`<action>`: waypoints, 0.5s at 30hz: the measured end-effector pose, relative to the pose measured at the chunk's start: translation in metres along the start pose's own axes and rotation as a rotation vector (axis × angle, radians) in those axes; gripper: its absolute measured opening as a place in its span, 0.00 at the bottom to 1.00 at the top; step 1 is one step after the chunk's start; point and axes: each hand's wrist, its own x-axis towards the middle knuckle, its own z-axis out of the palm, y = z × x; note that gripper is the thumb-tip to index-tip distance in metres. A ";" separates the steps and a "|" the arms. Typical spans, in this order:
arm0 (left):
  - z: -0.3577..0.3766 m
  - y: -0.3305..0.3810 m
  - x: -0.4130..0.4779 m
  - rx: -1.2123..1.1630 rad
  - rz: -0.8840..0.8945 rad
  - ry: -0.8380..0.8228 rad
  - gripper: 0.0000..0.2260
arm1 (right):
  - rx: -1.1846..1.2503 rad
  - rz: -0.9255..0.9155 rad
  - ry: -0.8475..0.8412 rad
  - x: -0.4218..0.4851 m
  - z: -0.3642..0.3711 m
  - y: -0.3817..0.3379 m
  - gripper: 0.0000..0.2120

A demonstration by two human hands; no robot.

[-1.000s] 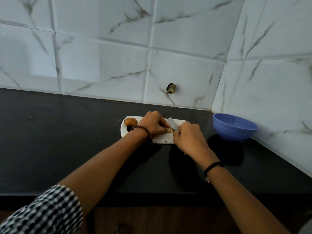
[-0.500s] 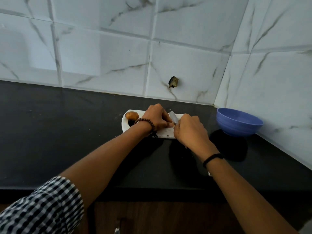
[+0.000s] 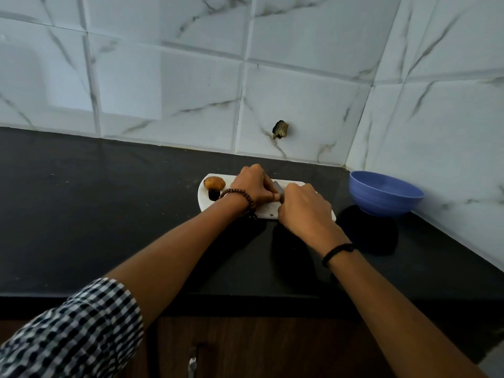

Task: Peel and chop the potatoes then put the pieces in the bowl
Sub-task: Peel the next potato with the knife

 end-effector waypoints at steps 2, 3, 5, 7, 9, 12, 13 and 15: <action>0.000 -0.002 0.003 -0.005 -0.009 -0.005 0.06 | 0.000 -0.001 -0.005 -0.003 0.001 0.000 0.13; 0.000 -0.003 0.004 -0.009 -0.010 -0.008 0.06 | -0.002 0.001 -0.004 -0.004 0.000 0.001 0.13; 0.001 -0.003 0.003 -0.010 -0.004 -0.010 0.06 | -0.012 -0.003 -0.003 -0.004 -0.001 0.001 0.13; 0.001 -0.004 0.003 -0.008 0.005 -0.012 0.06 | -0.029 -0.013 -0.002 -0.004 -0.001 0.001 0.12; 0.001 -0.005 0.004 -0.004 0.014 -0.012 0.06 | -0.043 -0.018 -0.008 -0.006 -0.002 0.001 0.12; 0.002 -0.006 0.004 -0.003 0.026 -0.020 0.07 | -0.056 -0.021 -0.025 -0.012 -0.004 0.002 0.13; 0.003 -0.006 0.004 -0.001 0.032 -0.021 0.07 | -0.057 -0.025 -0.027 -0.014 -0.004 0.003 0.12; 0.003 -0.006 0.002 0.006 0.037 -0.022 0.07 | -0.072 -0.031 -0.030 -0.019 -0.005 0.005 0.11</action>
